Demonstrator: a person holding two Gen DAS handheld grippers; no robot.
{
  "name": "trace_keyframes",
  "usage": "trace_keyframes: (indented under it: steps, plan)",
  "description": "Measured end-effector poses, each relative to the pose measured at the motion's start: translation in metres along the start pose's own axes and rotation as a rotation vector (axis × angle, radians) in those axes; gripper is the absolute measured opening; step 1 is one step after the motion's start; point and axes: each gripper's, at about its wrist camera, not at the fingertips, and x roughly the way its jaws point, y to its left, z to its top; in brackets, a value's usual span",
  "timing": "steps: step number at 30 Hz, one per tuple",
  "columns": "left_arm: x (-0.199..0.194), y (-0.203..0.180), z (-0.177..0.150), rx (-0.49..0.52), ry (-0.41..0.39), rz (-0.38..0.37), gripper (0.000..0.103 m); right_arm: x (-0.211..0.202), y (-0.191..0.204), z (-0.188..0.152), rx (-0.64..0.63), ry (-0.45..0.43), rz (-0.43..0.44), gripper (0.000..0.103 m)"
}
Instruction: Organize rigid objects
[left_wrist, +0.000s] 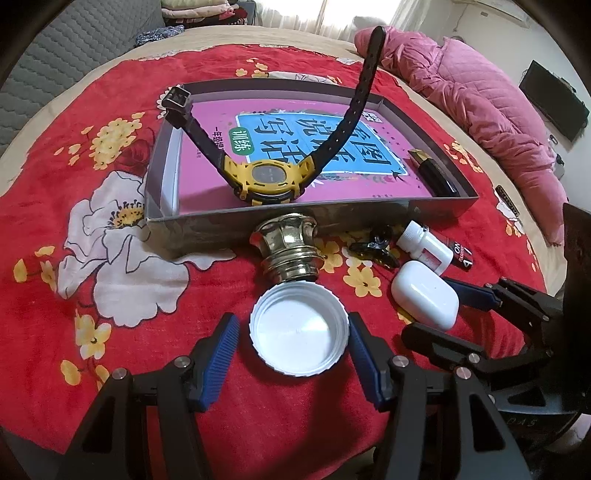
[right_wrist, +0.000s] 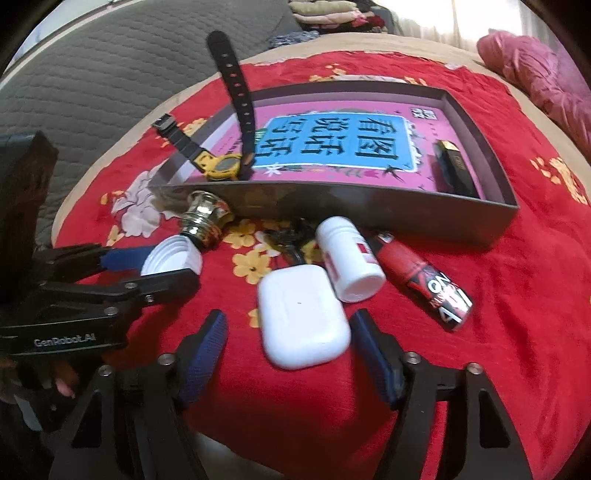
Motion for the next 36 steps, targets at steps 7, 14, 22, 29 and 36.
trace_keyframes:
  steps: [7, 14, 22, 29, 36]
  plan:
    - [-0.001, 0.004, -0.001, -0.013, 0.010, -0.001, 0.059, -0.002, -0.002, -0.001, 0.017, -0.010, 0.028, 0.051]
    - [0.000, 0.006, -0.001, -0.014, 0.016, 0.005, 0.059, 0.007, 0.006, 0.002, -0.024, -0.005, 0.004, 0.050]
    - [0.002, 0.008, 0.000, -0.032, 0.015, -0.003, 0.059, 0.020, 0.009, 0.007, -0.046, -0.002, -0.013, 0.051]
    - [0.006, 0.008, 0.001, -0.032, 0.012, 0.010, 0.059, 0.026, 0.007, 0.009, -0.041, -0.004, -0.011, 0.051]
    - [0.010, 0.001, 0.002, 0.013, 0.004, 0.040, 0.059, 0.023, 0.003, 0.008, -0.020, -0.027, 0.001, 0.046]
